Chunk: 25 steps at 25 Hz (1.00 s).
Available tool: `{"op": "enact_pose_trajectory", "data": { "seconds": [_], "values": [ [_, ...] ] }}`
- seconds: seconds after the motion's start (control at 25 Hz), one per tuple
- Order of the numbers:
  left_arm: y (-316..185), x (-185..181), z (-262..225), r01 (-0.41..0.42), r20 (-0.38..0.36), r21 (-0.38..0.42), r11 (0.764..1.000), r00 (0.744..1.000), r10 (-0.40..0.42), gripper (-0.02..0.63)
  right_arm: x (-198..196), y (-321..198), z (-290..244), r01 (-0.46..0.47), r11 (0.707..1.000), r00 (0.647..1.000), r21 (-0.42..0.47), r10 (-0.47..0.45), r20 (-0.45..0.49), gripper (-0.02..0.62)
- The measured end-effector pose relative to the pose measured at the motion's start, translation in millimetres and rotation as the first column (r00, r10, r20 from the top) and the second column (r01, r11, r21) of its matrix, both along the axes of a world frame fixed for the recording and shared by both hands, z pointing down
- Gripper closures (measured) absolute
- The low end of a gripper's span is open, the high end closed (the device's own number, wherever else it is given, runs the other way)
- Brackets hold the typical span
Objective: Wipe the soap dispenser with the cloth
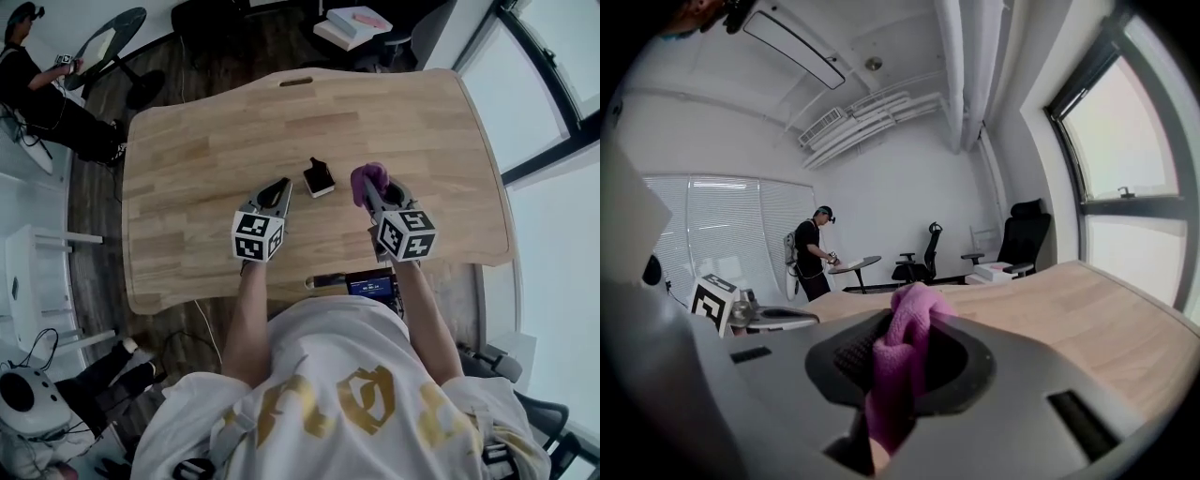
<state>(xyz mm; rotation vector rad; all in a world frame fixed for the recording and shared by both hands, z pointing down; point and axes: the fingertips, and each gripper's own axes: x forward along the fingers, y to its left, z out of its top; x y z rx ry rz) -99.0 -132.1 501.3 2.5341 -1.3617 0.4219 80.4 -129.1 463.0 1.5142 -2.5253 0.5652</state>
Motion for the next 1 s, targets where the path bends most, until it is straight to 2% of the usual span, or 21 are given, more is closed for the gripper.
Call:
{"op": "enact_pose_trajectory", "data": {
  "seconds": [0.08,0.16,0.44,0.68,1.0],
  "values": [
    [4,-5,-21,0.076,-0.042,0.038,0.996,0.996,-0.074,0.587,-1,4,-6,-0.004,1.000,1.000,0.018,0.004,-0.001,0.531],
    [10,-6,-36,0.124,-0.049,0.064,0.990,0.991,-0.121,0.589,-4,9,-9,0.004,1.000,1.000,0.027,-0.004,-0.007,0.531],
    [27,-8,-67,0.158,-0.038,0.140,0.977,0.987,-0.154,0.592,-11,29,-19,0.038,0.997,0.999,0.074,-0.035,-0.040,0.532],
    [20,-22,-79,0.183,-0.060,0.148,0.972,0.983,-0.176,0.595,-9,24,-28,0.011,0.995,0.999,0.096,-0.007,-0.037,0.532],
    [18,-18,-77,0.193,-0.083,0.127,0.973,0.979,-0.184,0.597,1,25,-30,-0.003,0.995,0.999,0.096,0.007,-0.038,0.532]
  ]
}}
